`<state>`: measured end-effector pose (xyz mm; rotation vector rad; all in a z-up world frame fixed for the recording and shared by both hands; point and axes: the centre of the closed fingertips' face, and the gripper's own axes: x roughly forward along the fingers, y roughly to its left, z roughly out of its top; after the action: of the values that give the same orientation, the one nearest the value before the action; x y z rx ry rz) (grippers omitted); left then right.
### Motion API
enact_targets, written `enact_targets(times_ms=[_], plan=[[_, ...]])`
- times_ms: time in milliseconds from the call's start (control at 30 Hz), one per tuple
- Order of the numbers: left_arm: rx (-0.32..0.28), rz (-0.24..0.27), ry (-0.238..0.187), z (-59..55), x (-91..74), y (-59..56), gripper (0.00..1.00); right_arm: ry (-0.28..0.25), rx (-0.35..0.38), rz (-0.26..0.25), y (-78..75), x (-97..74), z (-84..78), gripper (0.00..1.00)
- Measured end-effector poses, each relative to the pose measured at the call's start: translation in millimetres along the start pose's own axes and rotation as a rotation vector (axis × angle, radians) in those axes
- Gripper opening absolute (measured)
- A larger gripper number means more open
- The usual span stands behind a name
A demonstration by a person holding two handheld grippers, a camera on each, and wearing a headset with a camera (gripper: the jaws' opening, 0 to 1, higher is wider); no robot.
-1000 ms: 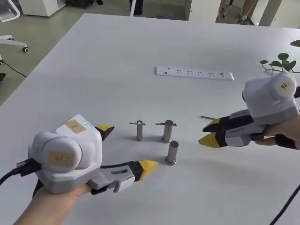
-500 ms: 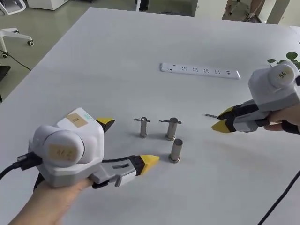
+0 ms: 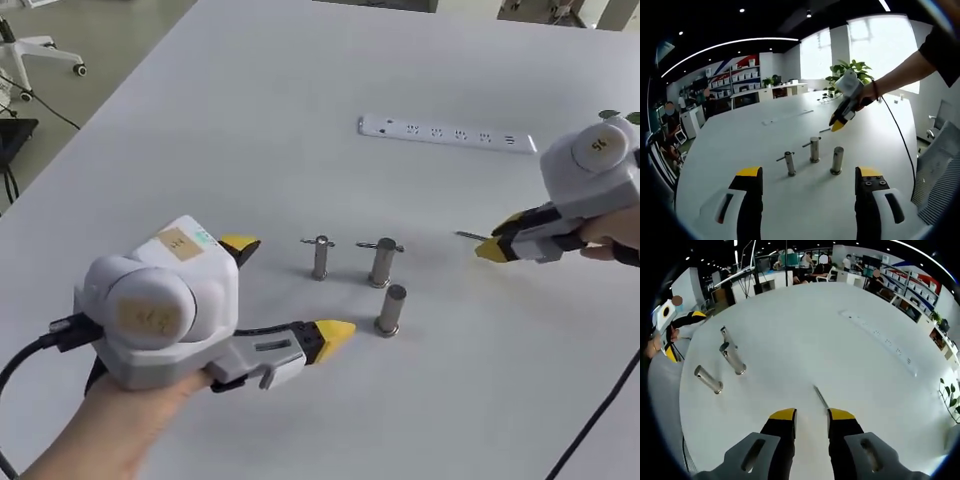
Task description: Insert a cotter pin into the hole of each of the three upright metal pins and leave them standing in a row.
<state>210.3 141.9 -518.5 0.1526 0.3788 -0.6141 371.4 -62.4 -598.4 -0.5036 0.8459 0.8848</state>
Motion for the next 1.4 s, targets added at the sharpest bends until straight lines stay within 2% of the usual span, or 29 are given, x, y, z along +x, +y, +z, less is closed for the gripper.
enact_targets(times_ms=[167, 267, 467, 733, 900, 1167, 1233, 1400], plan=[[-0.004, -0.002, 0.002, -0.4, 0.4, 0.2, 0.75, 0.005, 0.045, -0.038, -17.9, 5.9, -6.7, 0.19], [-0.009, -0.001, 0.005, -1.3, 0.7, 0.9, 0.74, -0.004, 0.060, -0.037, -17.2, 6.6, -5.9, 0.19], [-0.019, -0.002, 0.008, -2.3, 1.8, 1.7, 0.74, 0.007, 0.037, -0.030, -17.4, 13.7, -6.4, 0.16], [-0.020, -0.003, 0.009, -2.1, 2.5, 1.2, 0.73, 0.019, 0.059, -0.029, -21.8, 14.5, -6.1, 0.07], [-0.021, -0.007, 0.007, -1.7, 2.8, -0.4, 0.73, 0.056, 0.027, -0.038, -19.3, 11.9, -7.9, 0.00], [-0.018, -0.009, 0.007, -1.7, 3.0, -1.1, 0.73, 0.134, -0.054, -0.027, -13.7, 8.2, -9.5, 0.00], [-0.018, -0.008, 0.007, -1.8, 2.9, -0.9, 0.73, 0.144, -0.088, -0.020, -11.6, 7.8, -9.0, 0.00], [-0.019, -0.008, 0.010, -2.6, 2.7, -0.9, 0.72, 0.153, -0.115, -0.018, -10.3, 8.1, -8.3, 0.00]])
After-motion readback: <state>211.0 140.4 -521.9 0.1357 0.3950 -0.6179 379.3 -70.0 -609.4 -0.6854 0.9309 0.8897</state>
